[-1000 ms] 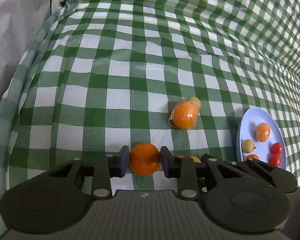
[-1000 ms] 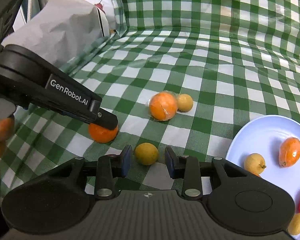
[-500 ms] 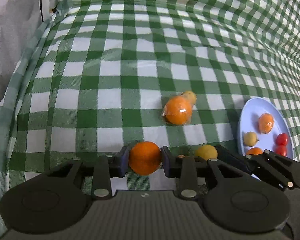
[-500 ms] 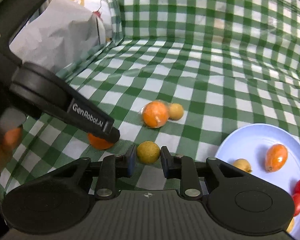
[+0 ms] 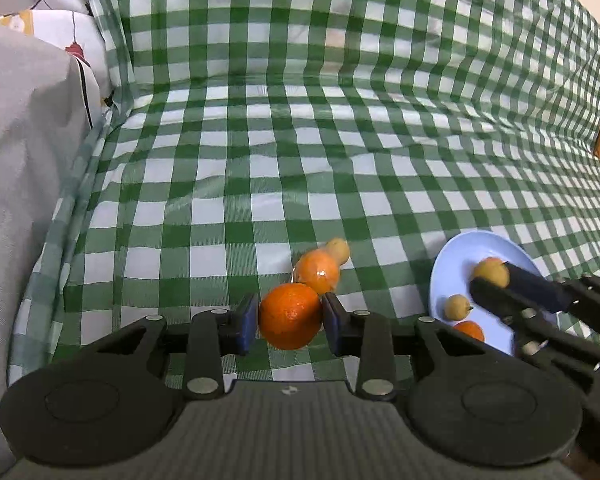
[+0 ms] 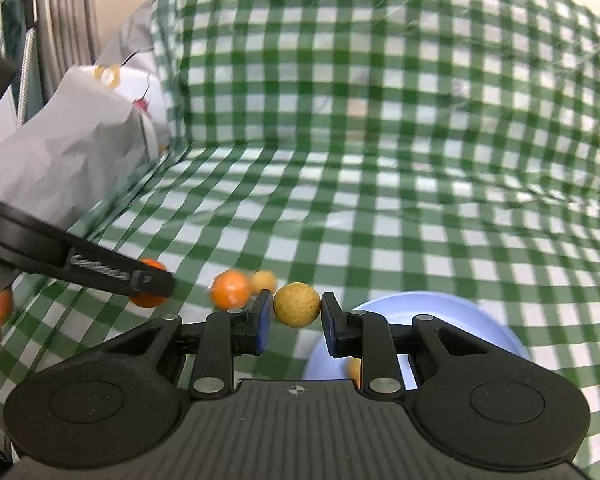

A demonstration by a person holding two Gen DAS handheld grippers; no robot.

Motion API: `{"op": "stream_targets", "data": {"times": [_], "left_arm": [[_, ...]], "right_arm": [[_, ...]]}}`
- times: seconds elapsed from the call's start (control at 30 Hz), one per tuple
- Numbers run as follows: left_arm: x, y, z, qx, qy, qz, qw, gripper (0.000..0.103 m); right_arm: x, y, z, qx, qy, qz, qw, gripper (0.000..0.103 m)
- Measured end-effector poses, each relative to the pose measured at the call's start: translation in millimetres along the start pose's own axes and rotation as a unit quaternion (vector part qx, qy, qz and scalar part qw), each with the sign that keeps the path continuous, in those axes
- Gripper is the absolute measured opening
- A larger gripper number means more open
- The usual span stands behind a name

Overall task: Organize fruits
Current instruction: 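Carry the tangerine with the left tool while the right tool carries the plum over the plate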

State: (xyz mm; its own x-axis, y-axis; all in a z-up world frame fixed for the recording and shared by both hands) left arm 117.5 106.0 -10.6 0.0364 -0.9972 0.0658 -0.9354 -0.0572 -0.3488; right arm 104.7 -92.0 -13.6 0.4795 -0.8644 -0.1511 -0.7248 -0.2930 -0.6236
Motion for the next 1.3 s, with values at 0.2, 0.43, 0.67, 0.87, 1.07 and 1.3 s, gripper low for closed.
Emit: {"op": "stream_targets", "data": {"times": [0.2,0.43,0.67,0.87,1.07,1.3], "left_arm": [[14,0,-4,0.013,0.006,0.012,0.9998,0.038],[34,-5,-3,0.025,0.023,0.023,0.9992,0.038],[57,-4,-3,0.034,0.030,0.050,0.9977,0.038],[72,-2,-4,0.048,0.032,0.072,0.9958,0.038],[79,-1,-8,0.062,0.034,0.088,0.9936,0.038],[84,0,-9,0.069,0.034,0.100,0.9920,0.038]], "right_arm": [[28,1,-19,0.012,0.024,0.016,1.000,0.028],[52,3,-33,0.018,0.046,0.022,0.999,0.028],[71,11,-40,0.008,0.061,0.036,0.997,0.028],[75,15,-45,0.009,0.067,0.043,0.997,0.028],[76,16,-46,0.009,0.067,0.045,0.997,0.028],[73,14,-44,0.009,0.066,0.043,0.997,0.028]]}}
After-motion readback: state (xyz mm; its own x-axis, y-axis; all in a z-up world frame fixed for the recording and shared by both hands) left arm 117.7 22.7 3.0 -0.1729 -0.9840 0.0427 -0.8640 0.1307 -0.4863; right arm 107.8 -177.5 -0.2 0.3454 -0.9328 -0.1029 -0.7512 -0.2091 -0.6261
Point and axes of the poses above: each gripper's, at about its wrist camera, not at the fingertips, and z roughly the way its jaws point, x to its right, y to its underside, the point moved 4 cm from there along z, roughly the way its jaws point, and after that the axes turned 15 degrees about -x, right-handed, at the moved point
